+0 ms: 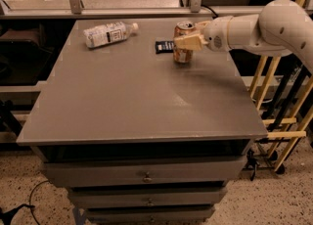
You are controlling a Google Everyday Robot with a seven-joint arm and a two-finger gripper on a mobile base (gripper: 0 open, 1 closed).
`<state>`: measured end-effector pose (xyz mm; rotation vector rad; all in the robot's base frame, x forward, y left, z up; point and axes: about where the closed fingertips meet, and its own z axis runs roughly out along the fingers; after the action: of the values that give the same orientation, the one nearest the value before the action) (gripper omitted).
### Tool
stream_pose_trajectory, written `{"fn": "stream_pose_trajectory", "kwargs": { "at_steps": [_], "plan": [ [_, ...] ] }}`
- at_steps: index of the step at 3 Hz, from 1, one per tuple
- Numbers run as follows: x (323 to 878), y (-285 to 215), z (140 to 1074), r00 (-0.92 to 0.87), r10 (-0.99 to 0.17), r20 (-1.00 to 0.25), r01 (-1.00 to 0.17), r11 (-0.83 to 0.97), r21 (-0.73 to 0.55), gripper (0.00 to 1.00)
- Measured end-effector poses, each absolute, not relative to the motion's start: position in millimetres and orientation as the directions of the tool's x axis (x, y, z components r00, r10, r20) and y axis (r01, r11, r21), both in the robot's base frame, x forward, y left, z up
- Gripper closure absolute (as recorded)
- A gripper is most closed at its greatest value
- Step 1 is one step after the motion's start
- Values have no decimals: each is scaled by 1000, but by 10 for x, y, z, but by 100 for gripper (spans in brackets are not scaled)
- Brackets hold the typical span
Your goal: Move orange can near rxbar blueberry
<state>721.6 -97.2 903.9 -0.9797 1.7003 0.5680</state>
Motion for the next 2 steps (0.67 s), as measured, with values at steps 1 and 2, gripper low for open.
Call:
{"fn": "stream_pose_trajectory", "kwargs": {
  "at_steps": [1, 2],
  "plan": [
    [7288, -981, 8973, -142, -323, -936, -823, 564, -70, 100],
    [7288, -950, 8964, -142, -324, -936, -826, 560, -69, 83]
  ]
}}
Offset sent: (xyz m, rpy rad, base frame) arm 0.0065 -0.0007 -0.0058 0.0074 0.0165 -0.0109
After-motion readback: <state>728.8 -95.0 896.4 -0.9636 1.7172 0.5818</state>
